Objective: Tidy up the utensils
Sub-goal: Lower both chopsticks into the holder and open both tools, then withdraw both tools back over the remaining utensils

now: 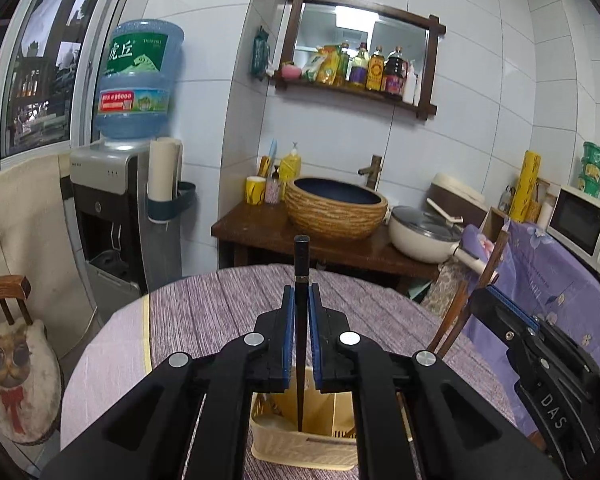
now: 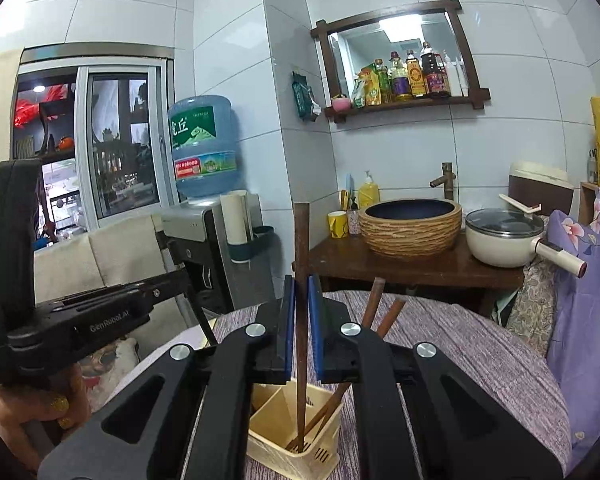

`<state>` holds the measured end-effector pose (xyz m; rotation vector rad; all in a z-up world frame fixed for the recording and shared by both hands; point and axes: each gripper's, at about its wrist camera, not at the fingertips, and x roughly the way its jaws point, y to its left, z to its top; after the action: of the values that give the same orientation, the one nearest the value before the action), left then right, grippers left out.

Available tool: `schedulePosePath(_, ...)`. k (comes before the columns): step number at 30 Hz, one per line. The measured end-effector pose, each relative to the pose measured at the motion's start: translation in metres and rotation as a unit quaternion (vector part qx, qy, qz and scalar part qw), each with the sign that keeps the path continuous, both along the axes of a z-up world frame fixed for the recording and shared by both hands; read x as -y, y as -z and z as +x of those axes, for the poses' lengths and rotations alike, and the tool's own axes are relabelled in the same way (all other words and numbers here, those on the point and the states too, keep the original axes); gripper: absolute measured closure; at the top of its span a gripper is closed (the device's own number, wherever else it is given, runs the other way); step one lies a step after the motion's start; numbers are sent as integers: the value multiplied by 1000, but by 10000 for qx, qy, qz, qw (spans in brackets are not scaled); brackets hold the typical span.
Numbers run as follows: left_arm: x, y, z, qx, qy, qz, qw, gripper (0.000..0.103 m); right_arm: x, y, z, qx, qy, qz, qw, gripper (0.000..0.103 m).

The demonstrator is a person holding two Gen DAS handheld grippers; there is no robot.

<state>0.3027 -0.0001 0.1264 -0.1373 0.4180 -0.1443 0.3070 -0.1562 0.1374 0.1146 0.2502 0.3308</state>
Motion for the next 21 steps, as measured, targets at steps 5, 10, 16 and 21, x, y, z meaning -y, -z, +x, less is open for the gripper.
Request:
schedulePosePath(5, 5, 19, 3, -189, 1, 84, 9998, 95, -2, 19, -1, -141, -1, -62, 9999, 95)
schedulePosePath(10, 7, 29, 9, -350, 17, 82, 9994, 95, 0, 33, 3, -309, 33, -29, 9995, 95)
schedulePosePath(16, 8, 36, 10, -392, 1, 117, 9992, 95, 0, 35, 2, -261, 78, -50, 9996, 95)
schedulePosePath(21, 9, 31, 3, -287, 36, 142, 9995, 87, 6, 36, 1, -200, 105, 34, 9997, 94)
